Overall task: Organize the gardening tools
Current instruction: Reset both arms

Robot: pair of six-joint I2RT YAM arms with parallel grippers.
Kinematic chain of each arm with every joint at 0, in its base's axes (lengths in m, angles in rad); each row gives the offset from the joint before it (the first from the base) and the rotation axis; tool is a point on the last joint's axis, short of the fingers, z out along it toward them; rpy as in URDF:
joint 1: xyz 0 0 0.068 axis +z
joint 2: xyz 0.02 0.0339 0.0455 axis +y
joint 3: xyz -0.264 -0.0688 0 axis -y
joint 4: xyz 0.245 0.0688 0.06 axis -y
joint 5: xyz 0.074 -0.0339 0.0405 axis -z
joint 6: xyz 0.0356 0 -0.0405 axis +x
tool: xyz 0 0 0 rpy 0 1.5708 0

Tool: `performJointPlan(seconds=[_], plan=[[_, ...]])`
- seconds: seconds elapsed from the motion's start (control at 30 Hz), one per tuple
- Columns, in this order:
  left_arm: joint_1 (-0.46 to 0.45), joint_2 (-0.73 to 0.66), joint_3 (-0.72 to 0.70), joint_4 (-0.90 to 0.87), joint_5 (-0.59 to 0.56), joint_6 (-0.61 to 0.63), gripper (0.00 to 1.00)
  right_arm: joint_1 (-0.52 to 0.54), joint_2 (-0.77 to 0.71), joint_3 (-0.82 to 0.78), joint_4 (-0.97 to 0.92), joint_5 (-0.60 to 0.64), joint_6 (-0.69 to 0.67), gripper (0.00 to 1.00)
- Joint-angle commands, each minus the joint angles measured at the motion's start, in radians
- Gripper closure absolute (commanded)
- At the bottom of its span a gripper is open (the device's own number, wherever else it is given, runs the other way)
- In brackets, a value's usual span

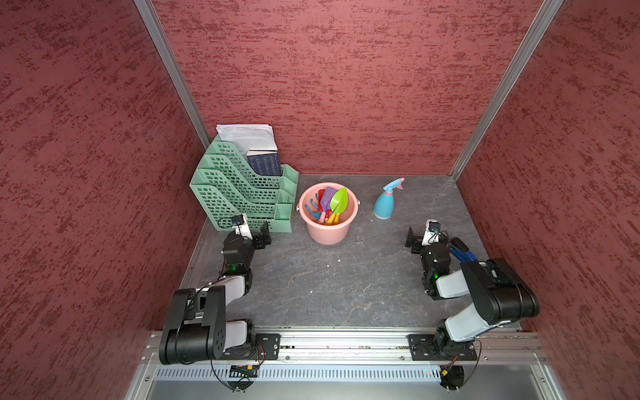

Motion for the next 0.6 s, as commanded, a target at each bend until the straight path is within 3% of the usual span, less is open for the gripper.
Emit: performJointPlan(seconds=[0.0, 0.23, 0.57], plan=[[0.023, 0.05, -0.066, 0.209, 0.041, 0.002, 0.05, -0.001, -0.007, 0.01, 0.05, -0.001, 0.003, 0.01], [0.074, 0.074, -0.052, 0.207, 0.086, -0.043, 0.06, 0.004, -0.013, 0.035, 0.001, 0.013, 0.003, 0.02], [0.08, 0.078, -0.056, 0.214, 0.086, -0.053, 0.06, 0.024, -0.017, 0.087, -0.1, 0.04, -0.013, 0.02]])
